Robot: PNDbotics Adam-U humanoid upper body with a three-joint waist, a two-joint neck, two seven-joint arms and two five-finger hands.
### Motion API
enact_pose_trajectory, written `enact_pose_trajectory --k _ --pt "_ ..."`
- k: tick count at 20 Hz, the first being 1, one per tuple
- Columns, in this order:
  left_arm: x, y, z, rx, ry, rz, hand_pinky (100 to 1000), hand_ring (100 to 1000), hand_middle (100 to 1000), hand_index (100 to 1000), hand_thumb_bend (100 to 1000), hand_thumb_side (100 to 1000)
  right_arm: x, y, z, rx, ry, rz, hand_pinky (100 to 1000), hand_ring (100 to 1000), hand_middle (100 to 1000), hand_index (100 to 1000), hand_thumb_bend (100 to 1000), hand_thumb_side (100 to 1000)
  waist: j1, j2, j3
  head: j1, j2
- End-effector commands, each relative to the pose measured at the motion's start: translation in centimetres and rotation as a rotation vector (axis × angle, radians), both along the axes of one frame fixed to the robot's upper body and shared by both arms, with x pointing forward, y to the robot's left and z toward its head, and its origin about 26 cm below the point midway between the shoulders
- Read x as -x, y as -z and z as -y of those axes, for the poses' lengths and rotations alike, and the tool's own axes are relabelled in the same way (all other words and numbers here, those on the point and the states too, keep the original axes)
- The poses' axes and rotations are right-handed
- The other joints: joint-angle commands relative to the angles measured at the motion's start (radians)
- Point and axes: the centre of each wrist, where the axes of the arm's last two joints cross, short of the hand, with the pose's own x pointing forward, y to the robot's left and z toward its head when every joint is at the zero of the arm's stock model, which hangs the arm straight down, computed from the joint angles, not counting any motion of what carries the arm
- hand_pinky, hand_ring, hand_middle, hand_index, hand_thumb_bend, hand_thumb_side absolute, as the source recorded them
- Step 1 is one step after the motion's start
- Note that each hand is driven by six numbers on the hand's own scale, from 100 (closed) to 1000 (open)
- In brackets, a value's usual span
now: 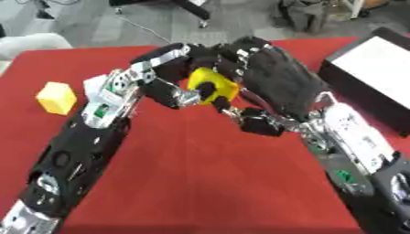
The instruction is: Pick up the objects with one hand, pass them to the other hand, and then place them into the box on the other side of the table.
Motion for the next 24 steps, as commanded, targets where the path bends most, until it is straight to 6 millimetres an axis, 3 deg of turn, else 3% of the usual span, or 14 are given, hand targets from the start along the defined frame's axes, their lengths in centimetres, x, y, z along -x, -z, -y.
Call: enact_pose_trajectory --k 1,2,4,6,7,9,13,17,20,24 --pt "0.7 -3.0 0.9 0.036 0.113 0.149 645 413 394 549 100 205 -0.8 0.6 0.6 0.045 0.061 -0.016 704 517 586 749 100 100 -0.002 -0.01 -0.001 -0.002 -0.003" --pt "0.8 -3.1 0.9 0.039 0.116 0.149 645 414 395 549 100 204 -0.8 0.6 0.6 0.04 0.066 -0.013 688 501 563 722 100 100 -0.001 -0.01 -0.002 -0.002 -0.003" --pt "0.9 -3.2 1.0 0.044 0.121 0.149 649 419 401 555 100 203 -0.8 0.5 0.7 0.017 0.076 -0.001 544 384 454 582 100 100 -0.001 -0.01 -0.003 -0.002 -0.003" --pt "1.0 -3.3 1.1 0.047 0.127 0.147 654 424 406 561 100 211 -0.7 0.4 0.8 -0.019 0.088 0.011 452 324 403 486 100 100 0.0 -0.009 -0.004 -0.002 -0.003" --pt "1.1 -3.4 1.1 0.049 0.129 0.146 654 425 408 562 100 215 -0.7 0.3 0.9 -0.04 0.094 0.018 444 319 397 472 100 100 0.0 -0.009 -0.004 -0.003 -0.003" --pt "1.2 -3.4 1.0 0.052 0.131 0.144 658 429 412 567 100 225 -0.7 0.2 1.0 -0.079 0.108 0.031 405 295 349 330 100 100 0.0 -0.009 -0.005 -0.004 -0.003" --pt "1.4 -3.6 0.9 0.065 0.136 0.14 671 450 435 592 100 272 -1.0 0.8 1.0 -0.13 0.134 0.04 377 284 314 255 100 100 0.0 -0.008 -0.005 -0.007 -0.003" --pt "1.8 -3.8 0.7 0.094 0.142 0.13 690 492 470 631 100 423 -1.4 1.4 1.2 -0.186 0.163 0.041 360 275 301 227 100 100 0.0 -0.007 -0.004 -0.01 -0.003" --pt "2.3 -4.3 0.6 0.127 0.157 0.13 716 520 501 668 258 586 -1.6 1.9 1.2 -0.221 0.171 0.044 368 276 303 224 100 100 0.0 -0.007 -0.002 -0.014 -0.003" --pt "2.9 -4.7 0.1 0.165 0.165 0.104 723 535 517 683 426 691 -1.9 2.4 1.3 -0.245 0.173 0.051 376 280 306 219 100 100 -0.001 -0.006 0.001 -0.019 -0.003"
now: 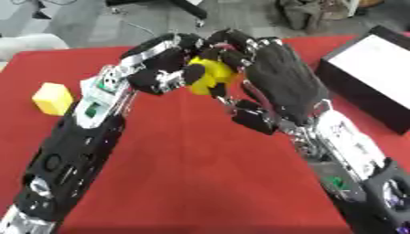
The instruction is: Pick up the objects with one hand, pass them to the other hand, and then place them into the box on the other side of the table.
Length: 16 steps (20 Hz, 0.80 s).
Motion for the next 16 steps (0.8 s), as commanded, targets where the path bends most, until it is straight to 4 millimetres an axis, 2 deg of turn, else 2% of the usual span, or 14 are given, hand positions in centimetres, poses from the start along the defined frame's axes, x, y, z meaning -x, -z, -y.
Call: enact_pose_trajectory --k 1,7,16 --pt "1.7 -3.2 0.8 0.111 0.125 0.078 725 538 520 685 401 724 -2.4 1.5 1.7 0.018 0.113 -0.037 376 280 307 217 100 100 -0.003 -0.009 0.003 -0.006 -0.003" --pt "2.1 -3.6 0.4 0.137 0.137 0.017 725 544 527 691 397 835 -2.7 2.0 1.7 0.011 0.111 -0.035 388 288 320 217 100 100 -0.004 -0.008 0.006 -0.012 -0.003" --pt "0.5 -2.8 -0.6 0.124 0.056 -0.07 719 563 543 703 345 875 -2.6 1.7 1.2 0.013 0.05 -0.014 448 318 354 220 100 100 -0.007 -0.009 0.011 -0.018 -0.003"
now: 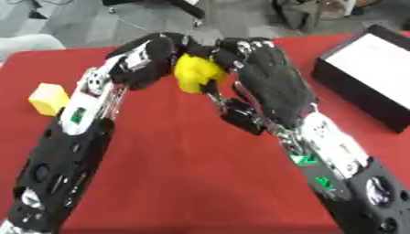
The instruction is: Pick up the objects with one hand, pass them to the other hand, and then place them into the box on the other side of the table.
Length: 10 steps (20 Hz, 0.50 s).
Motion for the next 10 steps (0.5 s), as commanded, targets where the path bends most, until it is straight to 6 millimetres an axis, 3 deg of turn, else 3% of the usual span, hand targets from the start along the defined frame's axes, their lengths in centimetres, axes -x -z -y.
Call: enact_pose_trajectory --k 1,10 --pt "-0.1 -2.4 0.4 0.106 0.064 0.041 719 565 545 705 340 875 -1.9 0.9 1.7 0.051 0.071 -0.036 452 320 355 220 100 100 -0.004 -0.012 0.0 -0.002 -0.003" --pt "-1.7 -1.6 2.4 0.076 0.021 0.093 733 604 581 739 297 860 -1.5 0.7 0.4 0.132 -0.069 -0.08 561 381 395 216 100 100 -0.008 -0.007 0.0 -0.001 -0.003"
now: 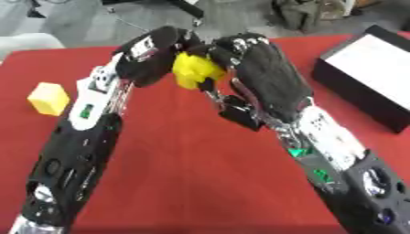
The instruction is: Pick up the objects with one hand, pass them to the other hand, and then place them into the box on the other side of the table.
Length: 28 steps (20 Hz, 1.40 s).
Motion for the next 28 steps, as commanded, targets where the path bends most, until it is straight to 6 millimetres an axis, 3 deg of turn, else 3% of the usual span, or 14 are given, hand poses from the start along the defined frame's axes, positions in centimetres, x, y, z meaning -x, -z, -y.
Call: enact_pose_trajectory --k 1,8,15,22,28 --pt "-0.3 -2.0 1.0 0.034 0.007 0.092 735 607 583 741 295 858 -0.8 0.8 0.3 0.082 -0.012 -0.049 567 384 397 217 100 100 -0.004 -0.01 0.0 -0.001 -0.003" --pt "-1.1 -0.7 1.2 0.019 -0.058 0.129 742 630 602 757 268 838 -0.2 -0.2 0.0 0.114 -0.08 -0.064 597 395 408 218 100 100 -0.005 -0.008 -0.002 -0.004 -0.003" --pt "-1.6 0.1 -1.4 0.044 -0.156 0.114 745 644 613 765 254 824 0.0 -0.7 0.5 0.099 -0.069 -0.041 595 395 407 218 100 100 -0.004 -0.008 -0.003 -0.012 -0.003" --pt "-0.7 -1.8 -6.9 0.159 -0.317 0.088 744 646 617 765 270 775 -0.7 -0.9 2.2 0.063 0.025 -0.016 599 400 409 217 100 100 -0.002 -0.009 -0.002 -0.037 -0.003" --pt "1.7 -4.1 -13.7 0.244 -0.517 0.148 740 640 615 764 262 699 -3.0 -0.9 7.1 -0.013 0.264 0.009 559 385 400 239 100 100 0.002 -0.01 -0.003 -0.07 -0.003"
